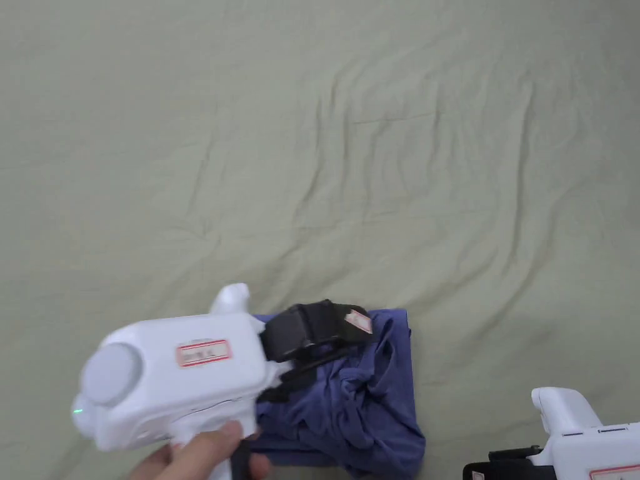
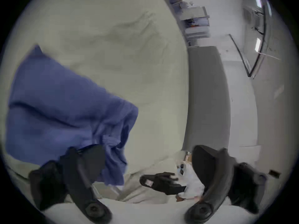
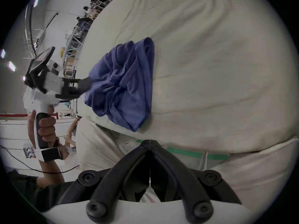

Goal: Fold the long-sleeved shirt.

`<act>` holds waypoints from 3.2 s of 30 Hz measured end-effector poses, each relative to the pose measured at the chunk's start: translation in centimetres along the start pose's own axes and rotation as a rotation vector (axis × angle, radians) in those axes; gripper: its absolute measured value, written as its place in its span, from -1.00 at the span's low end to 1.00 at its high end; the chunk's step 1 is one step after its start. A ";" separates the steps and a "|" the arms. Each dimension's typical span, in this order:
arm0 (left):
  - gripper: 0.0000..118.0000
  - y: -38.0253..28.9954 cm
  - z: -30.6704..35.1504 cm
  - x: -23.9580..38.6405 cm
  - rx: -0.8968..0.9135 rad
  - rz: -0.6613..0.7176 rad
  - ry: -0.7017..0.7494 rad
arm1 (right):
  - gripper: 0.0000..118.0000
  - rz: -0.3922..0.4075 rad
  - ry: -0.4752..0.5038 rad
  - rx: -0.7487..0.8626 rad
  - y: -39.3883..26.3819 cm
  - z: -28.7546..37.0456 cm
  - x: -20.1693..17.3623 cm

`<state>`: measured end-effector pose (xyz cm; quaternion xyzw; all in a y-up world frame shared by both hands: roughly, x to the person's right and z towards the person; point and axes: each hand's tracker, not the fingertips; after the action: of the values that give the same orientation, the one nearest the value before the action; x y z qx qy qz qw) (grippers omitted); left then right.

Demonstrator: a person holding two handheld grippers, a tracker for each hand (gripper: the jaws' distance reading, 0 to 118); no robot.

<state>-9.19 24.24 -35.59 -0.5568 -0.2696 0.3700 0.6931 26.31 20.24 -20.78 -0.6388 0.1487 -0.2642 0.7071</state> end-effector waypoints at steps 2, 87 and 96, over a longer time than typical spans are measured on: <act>-0.61 0.7 3.2 0.9 0.148 -0.121 0.158 | -0.96 0.003 -0.004 0.002 0.1 0.0 0.1; -0.60 5.7 2.3 -8.5 -0.126 -0.163 0.155 | -0.96 0.076 0.024 0.156 9.9 -6.5 -9.8; -0.60 11.1 15.6 -13.4 -0.044 -0.315 0.545 | -0.96 0.333 0.000 0.150 9.9 -11.7 -29.5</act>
<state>-31.60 23.41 -42.22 -0.6017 -0.1648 0.0896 0.7764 -2.36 27.67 -35.93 -0.5508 0.2320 -0.1539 0.7868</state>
